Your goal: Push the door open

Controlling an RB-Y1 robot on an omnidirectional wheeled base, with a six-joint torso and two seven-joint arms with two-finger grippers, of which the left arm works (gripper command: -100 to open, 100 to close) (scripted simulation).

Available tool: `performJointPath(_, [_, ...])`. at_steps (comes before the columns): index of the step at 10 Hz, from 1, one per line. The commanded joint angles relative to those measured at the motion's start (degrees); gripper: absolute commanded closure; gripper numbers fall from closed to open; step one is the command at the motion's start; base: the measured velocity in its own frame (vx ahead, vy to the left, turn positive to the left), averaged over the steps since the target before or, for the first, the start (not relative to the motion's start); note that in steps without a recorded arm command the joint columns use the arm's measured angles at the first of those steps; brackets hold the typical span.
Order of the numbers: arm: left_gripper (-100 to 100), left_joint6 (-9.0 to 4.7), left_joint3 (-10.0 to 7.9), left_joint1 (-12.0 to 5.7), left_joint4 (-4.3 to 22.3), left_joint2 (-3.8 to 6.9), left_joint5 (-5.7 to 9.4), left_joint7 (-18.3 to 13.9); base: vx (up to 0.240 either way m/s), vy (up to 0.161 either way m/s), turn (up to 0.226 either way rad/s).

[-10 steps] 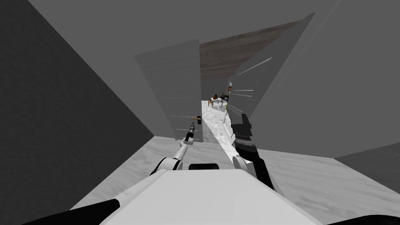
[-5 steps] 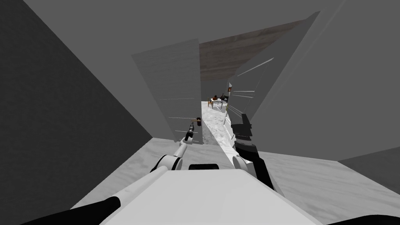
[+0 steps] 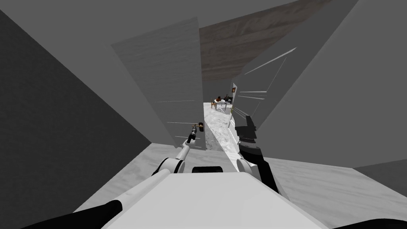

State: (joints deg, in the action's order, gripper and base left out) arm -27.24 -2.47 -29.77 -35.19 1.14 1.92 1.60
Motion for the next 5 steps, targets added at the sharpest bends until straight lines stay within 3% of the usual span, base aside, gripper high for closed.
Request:
performJointPath(1, [-100, -0.13, -0.18, -0.08, 0.2, -1.10, 0.07, 0.0, 0.226, -0.021, -0.024])
performJointPath(2, [-100, -0.13, -0.27, -0.10, 0.3, -2.19, 0.10, 0.1, 0.207, -0.027, -0.022])
performJointPath(4, [-100, 0.57, -0.13, 0.42, -0.9, -2.08, 0.03, 0.1, 0.067, -0.015, 0.010])
performJointPath(5, [100, 0.57, -0.13, 0.42, -0.9, -2.08, 0.03, 0.1, 0.000, 0.000, 0.000])
